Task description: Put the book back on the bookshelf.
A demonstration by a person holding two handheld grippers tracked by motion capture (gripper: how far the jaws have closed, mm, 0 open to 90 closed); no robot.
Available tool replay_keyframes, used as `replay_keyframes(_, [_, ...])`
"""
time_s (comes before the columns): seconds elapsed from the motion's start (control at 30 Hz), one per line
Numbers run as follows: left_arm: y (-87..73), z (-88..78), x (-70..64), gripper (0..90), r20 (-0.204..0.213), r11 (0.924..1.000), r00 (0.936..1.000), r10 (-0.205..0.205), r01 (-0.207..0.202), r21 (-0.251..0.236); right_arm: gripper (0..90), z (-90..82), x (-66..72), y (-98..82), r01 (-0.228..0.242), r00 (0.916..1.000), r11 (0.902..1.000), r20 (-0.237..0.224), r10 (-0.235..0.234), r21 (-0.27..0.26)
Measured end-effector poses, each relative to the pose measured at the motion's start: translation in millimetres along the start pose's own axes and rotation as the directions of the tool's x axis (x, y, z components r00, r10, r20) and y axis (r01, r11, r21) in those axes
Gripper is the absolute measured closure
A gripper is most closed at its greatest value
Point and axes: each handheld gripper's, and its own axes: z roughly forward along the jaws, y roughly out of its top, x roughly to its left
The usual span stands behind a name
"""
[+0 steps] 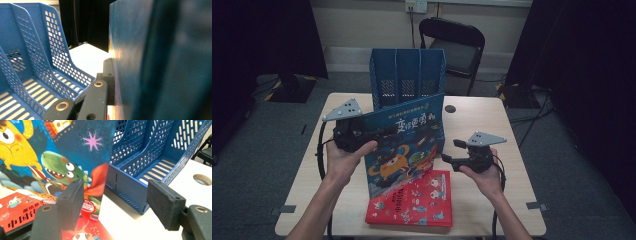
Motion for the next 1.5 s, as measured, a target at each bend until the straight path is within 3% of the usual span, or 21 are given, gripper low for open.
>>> replay_keyframes(0.4, [7.1,-13.3,10.4,83.5,-0.046,0.9994,0.9988,-0.014,0.013,-0.033,30.2,0.7,-1.2,-1.0,-0.005,1.0,1.0,0.003,0.005,0.005])
replay_keyframes(0.6, [9.8,-19.8,13.3,83.5,-0.079,0.9996,0.9968,0.014,-0.016,-0.026,30.2,1.8,-1.7,-2.0,-0.003,1.0,1.0,-0.003,0.003,0.009])
replay_keyframes(0.83, [12.4,-23.9,17.8,83.5,-0.087,0.9992,0.9962,0.001,-0.005,-0.04,30.1,2.7,-1.1,-2.4,-0.004,1.0,0.9999,-0.001,0.004,0.014])
replay_keyframes(0.97, [17.0,-26.7,12.6,83.5,-0.088,0.9984,0.9961,0.012,-0.017,-0.054,30.0,2.3,-2.5,-2.8,-0.007,1.0,0.9999,0.0,0.007,0.014])
replay_keyframes(1.23, [25.0,-31.4,12.7,83.5,-0.145,0.9935,0.9894,-0.01,-0.006,-0.113,29.7,2.3,-1.9,-3.1,-0.006,1.0,0.9998,0.002,0.006,0.017])
replay_keyframes(1.5, [28.6,-34.8,21.5,83.5,-0.165,0.9876,0.985,-0.049,0.024,-0.155,29.4,3.6,-2.6,-4.0,-0.01,0.9999,0.9998,0.001,0.01,0.018])
